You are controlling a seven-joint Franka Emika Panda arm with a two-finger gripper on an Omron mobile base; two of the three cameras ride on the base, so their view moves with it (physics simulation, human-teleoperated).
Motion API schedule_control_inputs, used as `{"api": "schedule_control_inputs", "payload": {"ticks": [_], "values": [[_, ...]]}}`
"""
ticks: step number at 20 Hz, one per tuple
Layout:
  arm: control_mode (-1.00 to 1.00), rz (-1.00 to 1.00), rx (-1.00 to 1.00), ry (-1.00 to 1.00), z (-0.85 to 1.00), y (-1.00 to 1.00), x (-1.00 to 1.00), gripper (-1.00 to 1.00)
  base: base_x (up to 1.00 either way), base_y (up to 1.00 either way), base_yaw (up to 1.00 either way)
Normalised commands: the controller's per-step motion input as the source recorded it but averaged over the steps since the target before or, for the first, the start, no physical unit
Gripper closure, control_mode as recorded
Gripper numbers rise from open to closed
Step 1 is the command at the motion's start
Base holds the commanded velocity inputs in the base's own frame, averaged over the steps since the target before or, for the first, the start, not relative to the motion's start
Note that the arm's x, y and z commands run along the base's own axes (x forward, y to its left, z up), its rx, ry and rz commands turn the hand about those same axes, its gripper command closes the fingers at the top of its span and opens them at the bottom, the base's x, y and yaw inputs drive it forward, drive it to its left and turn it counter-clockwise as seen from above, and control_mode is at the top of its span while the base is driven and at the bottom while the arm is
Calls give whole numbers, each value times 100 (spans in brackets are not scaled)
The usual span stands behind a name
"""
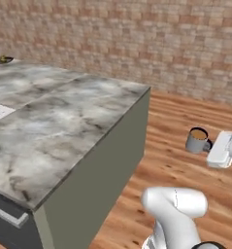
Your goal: Pick up the brewed coffee from the coffee machine and place it next to the breakfast plate on the dining counter.
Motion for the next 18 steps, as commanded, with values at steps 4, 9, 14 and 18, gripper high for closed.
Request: {"api": "schedule_control_inputs", "payload": {"ticks": [4,9,14,18], "values": [[100,0,0,0,0,0,0,100,100,-43,-2],[100,0,0,0,0,0,0,100,100,-36,0],[100,0,0,0,0,0,0,100,100,-33,1],[100,0,0,0,0,0,0,100,100,-25,1]]}}
